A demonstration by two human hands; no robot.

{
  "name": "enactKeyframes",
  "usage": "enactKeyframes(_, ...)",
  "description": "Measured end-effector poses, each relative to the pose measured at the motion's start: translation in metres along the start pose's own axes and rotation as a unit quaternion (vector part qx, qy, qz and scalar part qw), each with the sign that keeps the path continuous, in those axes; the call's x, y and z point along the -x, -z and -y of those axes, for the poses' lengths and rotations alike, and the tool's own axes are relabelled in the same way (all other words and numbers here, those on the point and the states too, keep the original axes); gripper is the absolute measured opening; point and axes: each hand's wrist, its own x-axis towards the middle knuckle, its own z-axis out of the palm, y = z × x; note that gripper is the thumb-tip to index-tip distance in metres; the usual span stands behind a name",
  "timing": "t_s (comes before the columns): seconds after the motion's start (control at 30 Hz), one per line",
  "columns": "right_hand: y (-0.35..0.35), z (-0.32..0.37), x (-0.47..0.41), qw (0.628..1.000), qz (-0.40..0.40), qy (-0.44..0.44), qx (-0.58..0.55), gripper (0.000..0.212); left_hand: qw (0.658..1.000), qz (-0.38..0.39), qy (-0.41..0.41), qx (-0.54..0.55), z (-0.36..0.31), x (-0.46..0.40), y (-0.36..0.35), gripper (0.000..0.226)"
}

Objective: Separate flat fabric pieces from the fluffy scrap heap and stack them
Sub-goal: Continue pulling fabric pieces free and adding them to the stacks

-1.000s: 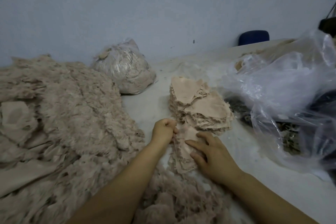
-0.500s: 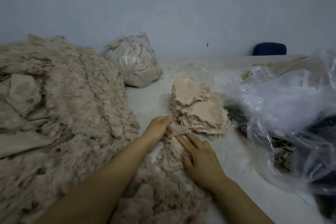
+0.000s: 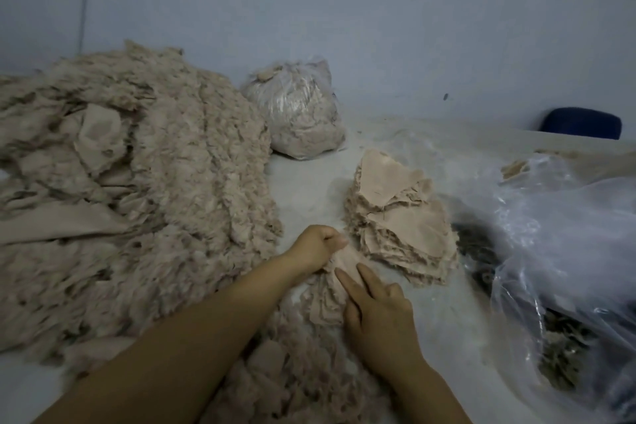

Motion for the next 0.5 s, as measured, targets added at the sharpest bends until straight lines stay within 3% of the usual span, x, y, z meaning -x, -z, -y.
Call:
enactKeyframes(0.13, 0.009, 0.006, 0.003, 0.999, -0.024, 0.003, 0.046, 0.04, 1.0, -0.02, 0.014, 0.018, 0.0, -0.003, 0.003, 0.033)
enactKeyframes(0.27, 0.005, 0.005, 0.004, 0.999, -0.038, -0.002, 0.025, 0.038, 0.992, -0.12, 0.031, 0.032, -0.013, -0.005, 0.023, 0.034)
enactKeyframes(0.4, -0.002, 0.004, 0.005, 0.999, -0.038, -0.028, -0.012, 0.041, 0.997, 0.014, 0.028, -0.067, -0.021, 0.015, 0.044, 0.037)
enactKeyframes(0.5, 0.0, -0.001, 0.006, 0.995, -0.03, -0.063, -0.066, 0.042, 0.99, 0.081, 0.036, -0.11, -0.021, 0.033, 0.046, 0.022)
